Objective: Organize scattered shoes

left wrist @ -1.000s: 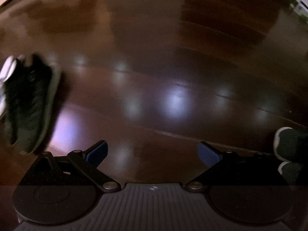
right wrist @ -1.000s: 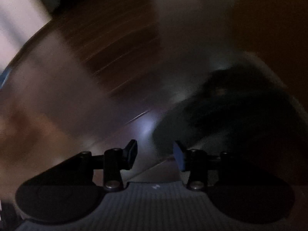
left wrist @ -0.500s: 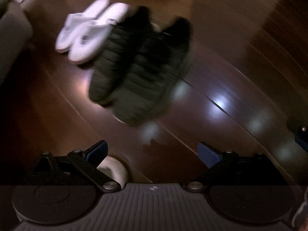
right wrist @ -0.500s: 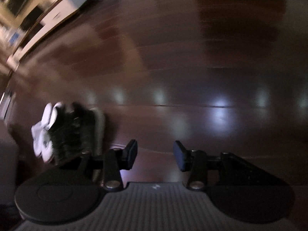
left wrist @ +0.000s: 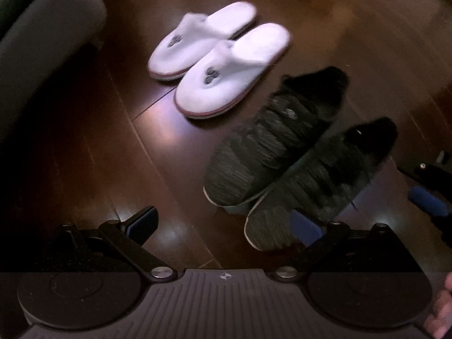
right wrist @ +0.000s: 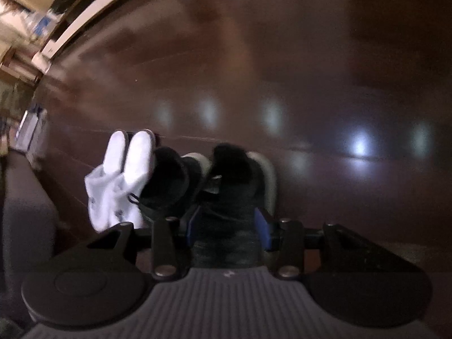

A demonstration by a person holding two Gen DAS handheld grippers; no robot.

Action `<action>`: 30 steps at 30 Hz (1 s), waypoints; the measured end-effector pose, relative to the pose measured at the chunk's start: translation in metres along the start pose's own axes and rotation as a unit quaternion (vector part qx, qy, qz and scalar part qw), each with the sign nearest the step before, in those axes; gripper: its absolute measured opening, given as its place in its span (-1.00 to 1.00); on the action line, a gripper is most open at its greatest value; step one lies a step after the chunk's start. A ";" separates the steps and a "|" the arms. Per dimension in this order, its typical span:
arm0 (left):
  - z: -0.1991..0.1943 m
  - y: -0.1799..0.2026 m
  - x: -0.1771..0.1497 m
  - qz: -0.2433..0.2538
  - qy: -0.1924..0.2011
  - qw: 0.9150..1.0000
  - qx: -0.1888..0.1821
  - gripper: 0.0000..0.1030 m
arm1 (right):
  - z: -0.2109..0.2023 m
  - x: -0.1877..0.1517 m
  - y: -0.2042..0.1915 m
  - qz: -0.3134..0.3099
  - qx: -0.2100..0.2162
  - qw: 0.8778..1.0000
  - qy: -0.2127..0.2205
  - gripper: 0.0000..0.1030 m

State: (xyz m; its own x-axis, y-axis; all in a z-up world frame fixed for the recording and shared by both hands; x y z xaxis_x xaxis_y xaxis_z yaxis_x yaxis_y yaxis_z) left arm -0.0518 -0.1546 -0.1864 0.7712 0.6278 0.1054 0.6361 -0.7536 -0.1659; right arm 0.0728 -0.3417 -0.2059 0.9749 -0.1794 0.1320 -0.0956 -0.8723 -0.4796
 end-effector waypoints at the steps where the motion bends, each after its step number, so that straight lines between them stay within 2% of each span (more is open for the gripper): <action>1: 0.001 -0.003 0.004 -0.007 -0.002 1.000 -0.002 0.96 | 0.007 0.002 -0.007 -0.001 -0.006 1.000 -0.006 -0.12; 8: 0.011 -0.035 0.039 -0.057 -0.002 0.998 0.033 0.96 | 0.057 0.009 -0.050 0.009 -0.022 0.999 -0.041 -0.12; 12: 0.021 -0.056 0.052 -0.089 -0.019 0.995 0.034 0.96 | 0.085 0.017 -0.065 0.021 -0.063 0.996 -0.061 -0.12; 17: 0.028 -0.066 0.062 -0.098 -0.028 0.994 0.031 0.96 | 0.109 0.016 -0.069 0.035 -0.113 0.990 -0.078 -0.11; 21: 0.034 -0.073 0.066 -0.108 -0.036 0.993 0.027 0.96 | 0.123 0.008 -0.069 0.044 -0.131 0.985 -0.106 -0.11; 22: 0.035 -0.073 0.067 -0.109 -0.038 0.993 0.027 0.96 | 0.126 0.005 -0.069 0.043 -0.135 0.984 -0.111 -0.17; 26: 0.038 -0.076 0.068 -0.115 -0.042 0.992 0.022 0.96 | 0.134 -0.005 -0.064 0.045 -0.153 0.980 -0.117 -0.21; 30: 0.039 -0.078 0.070 -0.118 -0.043 0.992 0.018 0.96 | 0.143 -0.008 -0.068 0.019 -0.169 0.978 -0.124 -0.23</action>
State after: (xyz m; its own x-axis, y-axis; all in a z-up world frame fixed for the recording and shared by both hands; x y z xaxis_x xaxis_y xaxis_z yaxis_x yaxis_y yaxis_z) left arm -0.0485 -0.0445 -0.2045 0.5956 0.8009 0.0616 0.7957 -0.5777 -0.1820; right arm 0.1003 -0.2156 -0.2988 0.9842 -0.1356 -0.1139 -0.1529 -0.9751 -0.1607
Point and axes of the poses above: each gripper's, at about its wrist camera, not at the fingertips, and z roughly the way its jaws point, y to its right, x to its top, the point moved 1 cm from there along z, roughly the way its jaws point, and after that the axes turned 11 degrees about z, right-handed, at the moved point
